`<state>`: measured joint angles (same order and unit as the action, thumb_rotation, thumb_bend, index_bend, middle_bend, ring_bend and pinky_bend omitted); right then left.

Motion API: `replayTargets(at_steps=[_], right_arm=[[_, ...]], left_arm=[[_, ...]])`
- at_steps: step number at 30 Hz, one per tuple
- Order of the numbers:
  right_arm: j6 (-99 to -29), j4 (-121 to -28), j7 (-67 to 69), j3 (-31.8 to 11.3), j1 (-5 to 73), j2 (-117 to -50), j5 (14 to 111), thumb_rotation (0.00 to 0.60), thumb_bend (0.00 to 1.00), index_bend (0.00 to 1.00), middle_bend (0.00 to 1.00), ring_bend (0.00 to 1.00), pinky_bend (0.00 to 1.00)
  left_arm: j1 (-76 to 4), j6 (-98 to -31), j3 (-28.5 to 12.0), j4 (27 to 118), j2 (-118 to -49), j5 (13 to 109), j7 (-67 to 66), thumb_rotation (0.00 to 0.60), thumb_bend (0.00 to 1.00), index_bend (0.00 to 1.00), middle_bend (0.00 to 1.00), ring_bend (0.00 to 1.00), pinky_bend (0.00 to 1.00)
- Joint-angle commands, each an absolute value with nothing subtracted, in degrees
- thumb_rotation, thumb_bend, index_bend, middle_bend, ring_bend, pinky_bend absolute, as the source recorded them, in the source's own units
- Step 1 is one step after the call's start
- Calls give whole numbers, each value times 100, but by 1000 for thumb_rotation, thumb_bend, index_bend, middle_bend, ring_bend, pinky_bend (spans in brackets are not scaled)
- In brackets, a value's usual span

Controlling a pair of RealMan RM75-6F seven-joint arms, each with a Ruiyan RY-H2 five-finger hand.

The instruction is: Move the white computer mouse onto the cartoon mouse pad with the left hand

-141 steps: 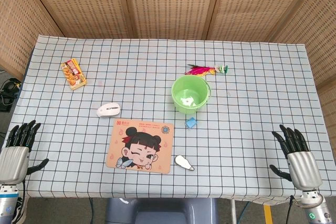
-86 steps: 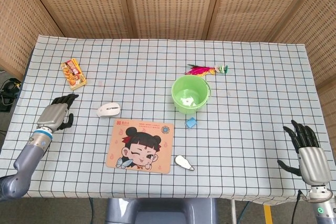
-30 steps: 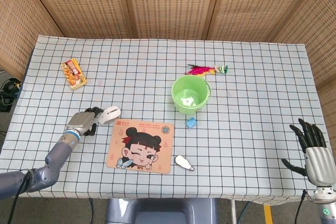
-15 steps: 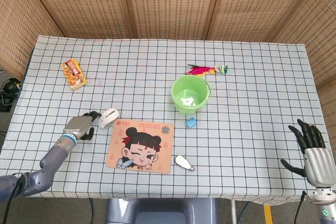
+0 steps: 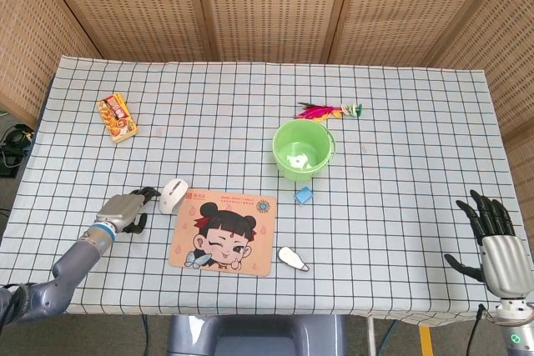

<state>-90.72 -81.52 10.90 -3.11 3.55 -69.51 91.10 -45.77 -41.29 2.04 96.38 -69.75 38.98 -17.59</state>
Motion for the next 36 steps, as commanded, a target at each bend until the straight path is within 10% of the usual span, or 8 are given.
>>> replayTargets(at_steps=[1,5,15,36], right_arm=[[-9071,-8150,1083,-312,357,-6954,9109,600,75,164,0,0,0],[-9059,-8145,1063,-312,359,-6960,9100,600,75,164,0,0,0],[-8926,-8063,985,-358,393,-7019,8956,600,75,164,0,0,0],[-8702,-7813,927,-533,443,-7130,8563,600,75,165,0,0,0]], left_arm=[[-4431,-4182,139,9806,-6718,4285,-1492,600,770,152,40,93,222],[-4296,-4281,-21,9861,-6540,4864,-1160,600,746,171,40,93,222],[-4279,-4985,10,8428,-7000,7595,-1224,600,231,77,0,46,188],[-5243,-5871,1082,5000,-8388,10852,1005,600,176,207,20,37,184]])
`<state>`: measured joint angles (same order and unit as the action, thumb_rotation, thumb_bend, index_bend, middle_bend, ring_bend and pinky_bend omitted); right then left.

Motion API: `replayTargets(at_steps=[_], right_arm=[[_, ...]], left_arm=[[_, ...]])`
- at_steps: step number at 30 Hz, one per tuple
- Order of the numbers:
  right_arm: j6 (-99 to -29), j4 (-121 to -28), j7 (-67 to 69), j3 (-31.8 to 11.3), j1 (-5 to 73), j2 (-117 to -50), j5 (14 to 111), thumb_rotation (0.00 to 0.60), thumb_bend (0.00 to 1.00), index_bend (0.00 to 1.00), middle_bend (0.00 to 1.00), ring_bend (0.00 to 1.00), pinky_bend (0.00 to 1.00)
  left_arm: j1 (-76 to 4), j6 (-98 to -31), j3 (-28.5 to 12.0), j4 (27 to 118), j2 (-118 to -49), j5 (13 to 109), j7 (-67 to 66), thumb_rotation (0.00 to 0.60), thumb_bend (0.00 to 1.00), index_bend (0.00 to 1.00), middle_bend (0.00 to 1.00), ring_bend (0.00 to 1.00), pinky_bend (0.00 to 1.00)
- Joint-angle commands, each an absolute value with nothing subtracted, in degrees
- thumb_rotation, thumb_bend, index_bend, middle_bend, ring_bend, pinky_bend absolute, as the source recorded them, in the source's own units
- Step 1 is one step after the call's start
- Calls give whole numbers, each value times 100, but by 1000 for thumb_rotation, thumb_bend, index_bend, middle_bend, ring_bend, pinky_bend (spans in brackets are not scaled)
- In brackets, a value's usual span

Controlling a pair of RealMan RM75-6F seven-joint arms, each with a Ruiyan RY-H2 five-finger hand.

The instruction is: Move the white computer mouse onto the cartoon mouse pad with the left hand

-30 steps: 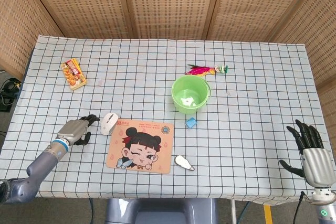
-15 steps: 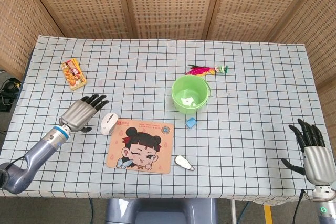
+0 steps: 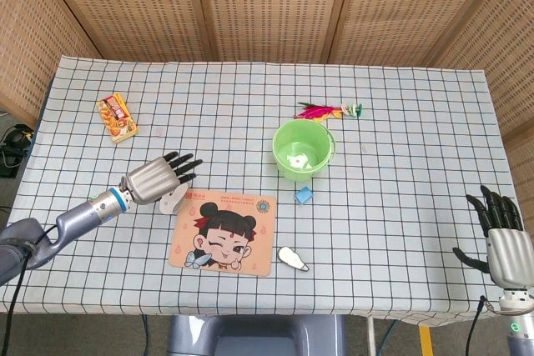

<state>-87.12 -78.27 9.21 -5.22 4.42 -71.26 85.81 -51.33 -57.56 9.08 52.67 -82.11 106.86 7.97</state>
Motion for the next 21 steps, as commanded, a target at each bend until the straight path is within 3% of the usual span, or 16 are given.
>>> replayTargets(at_steps=[1,21], right_arm=[[-8698,-7806,929,-537,443,-7132,8556,600,75,165,0,0,0],[-8681,-7770,793,-532,456,-7201,8562,600,75,165,0,0,0]], left_arm=[[-5251,-5900,1117,4930,-8416,10889,1054,600,177,208,21,37,184],[-5107,-6404,1601,3894,-8605,11168,1600,600,176,223,33,37,185]])
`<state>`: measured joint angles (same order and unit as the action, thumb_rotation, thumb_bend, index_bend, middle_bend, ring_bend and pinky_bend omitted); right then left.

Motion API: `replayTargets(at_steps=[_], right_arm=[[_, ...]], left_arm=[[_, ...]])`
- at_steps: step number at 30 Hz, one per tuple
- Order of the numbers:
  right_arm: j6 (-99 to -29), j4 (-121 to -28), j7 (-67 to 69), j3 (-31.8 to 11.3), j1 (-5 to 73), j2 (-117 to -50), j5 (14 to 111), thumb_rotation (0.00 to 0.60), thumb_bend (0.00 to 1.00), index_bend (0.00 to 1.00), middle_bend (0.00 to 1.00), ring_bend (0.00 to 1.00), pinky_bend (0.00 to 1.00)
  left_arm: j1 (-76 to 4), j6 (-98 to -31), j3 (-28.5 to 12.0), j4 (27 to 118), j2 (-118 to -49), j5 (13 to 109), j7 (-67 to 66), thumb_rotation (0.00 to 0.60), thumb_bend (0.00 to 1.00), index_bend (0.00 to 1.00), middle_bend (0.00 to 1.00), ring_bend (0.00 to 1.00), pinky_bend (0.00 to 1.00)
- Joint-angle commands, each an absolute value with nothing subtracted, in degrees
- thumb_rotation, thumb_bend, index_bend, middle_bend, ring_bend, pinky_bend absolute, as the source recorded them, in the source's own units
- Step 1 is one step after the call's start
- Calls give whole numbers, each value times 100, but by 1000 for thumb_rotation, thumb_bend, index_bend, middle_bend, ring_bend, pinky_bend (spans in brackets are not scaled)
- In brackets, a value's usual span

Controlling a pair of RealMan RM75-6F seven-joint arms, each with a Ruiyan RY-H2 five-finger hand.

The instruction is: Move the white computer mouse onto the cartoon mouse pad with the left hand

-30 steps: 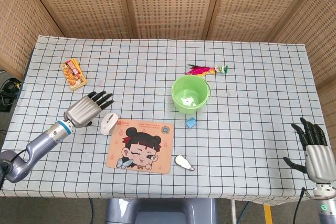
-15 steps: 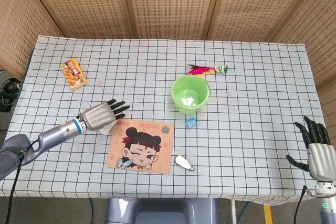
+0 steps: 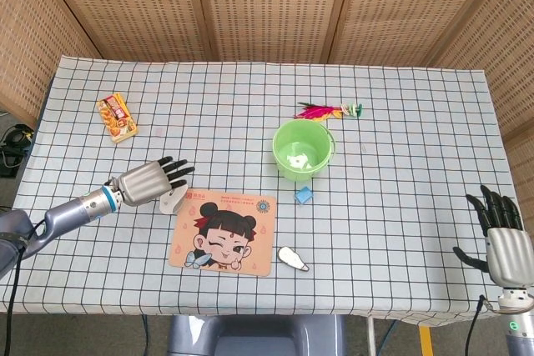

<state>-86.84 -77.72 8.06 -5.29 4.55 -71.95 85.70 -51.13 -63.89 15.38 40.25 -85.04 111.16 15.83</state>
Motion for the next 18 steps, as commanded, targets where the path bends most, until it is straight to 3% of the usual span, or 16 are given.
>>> replayTargets(at_steps=[1,18], right_arm=[[-8675,-7763,786,-540,457,-7205,8546,600,75,166,0,0,0],[-8617,-7685,721,-568,478,-7268,8477,600,75,179,0,0,0]], left_arm=[[-5112,-6403,1631,3823,-8665,11203,1582,600,176,220,33,37,185],[-5066,-6450,1866,2999,-9222,11270,1982,600,176,191,7,25,184]])
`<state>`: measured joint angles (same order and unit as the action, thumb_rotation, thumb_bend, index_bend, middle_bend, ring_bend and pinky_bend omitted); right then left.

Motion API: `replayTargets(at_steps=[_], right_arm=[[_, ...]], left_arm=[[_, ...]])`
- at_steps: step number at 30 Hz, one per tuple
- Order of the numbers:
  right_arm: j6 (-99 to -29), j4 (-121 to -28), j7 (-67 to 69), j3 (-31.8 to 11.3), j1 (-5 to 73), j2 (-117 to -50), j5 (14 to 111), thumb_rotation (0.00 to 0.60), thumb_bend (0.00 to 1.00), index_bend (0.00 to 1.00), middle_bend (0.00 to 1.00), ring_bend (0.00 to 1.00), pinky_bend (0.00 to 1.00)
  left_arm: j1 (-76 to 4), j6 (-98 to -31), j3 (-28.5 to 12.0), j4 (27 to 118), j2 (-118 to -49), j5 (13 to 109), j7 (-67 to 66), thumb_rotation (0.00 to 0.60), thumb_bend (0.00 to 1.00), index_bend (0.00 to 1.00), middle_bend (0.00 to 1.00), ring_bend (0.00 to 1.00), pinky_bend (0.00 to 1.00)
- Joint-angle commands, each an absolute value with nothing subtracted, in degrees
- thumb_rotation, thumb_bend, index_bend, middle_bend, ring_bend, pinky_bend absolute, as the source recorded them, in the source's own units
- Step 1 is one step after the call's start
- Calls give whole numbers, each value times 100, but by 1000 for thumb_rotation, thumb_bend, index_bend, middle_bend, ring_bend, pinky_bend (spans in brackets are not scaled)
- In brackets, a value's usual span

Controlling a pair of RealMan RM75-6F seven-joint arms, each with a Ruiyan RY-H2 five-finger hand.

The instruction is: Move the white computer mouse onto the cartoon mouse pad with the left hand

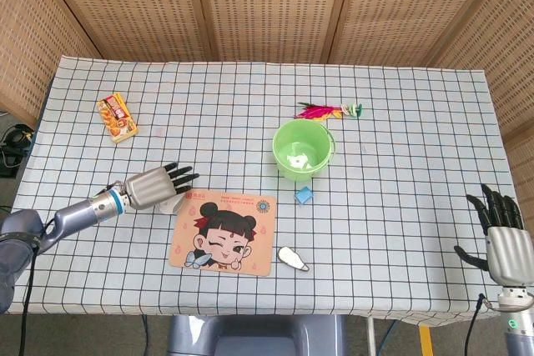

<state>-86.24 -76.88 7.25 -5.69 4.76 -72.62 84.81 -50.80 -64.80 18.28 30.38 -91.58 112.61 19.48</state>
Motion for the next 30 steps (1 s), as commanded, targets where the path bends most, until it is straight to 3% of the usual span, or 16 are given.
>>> replayTargets(at_steps=[1,14,22,30], right_arm=[[-8612,-7681,718,-569,479,-7270,8473,600,76,179,0,0,0],[-8617,-7680,714,-554,482,-7280,8504,600,75,179,0,0,0],[-8622,-7686,720,-545,482,-7282,8521,600,75,179,0,0,0],[-8643,-7706,749,-546,475,-7266,8533,600,75,179,0,0,0]], left_arm=[[-5059,-6438,1882,2969,-9251,11273,1990,600,176,197,11,25,184],[-4946,-6465,1946,2717,-9368,11185,2069,600,177,360,145,77,247],[-4851,-6575,1951,2684,-9406,11134,2007,600,340,536,293,211,347],[-4876,-6906,1840,2858,-9179,11057,1945,600,351,587,336,252,375]])
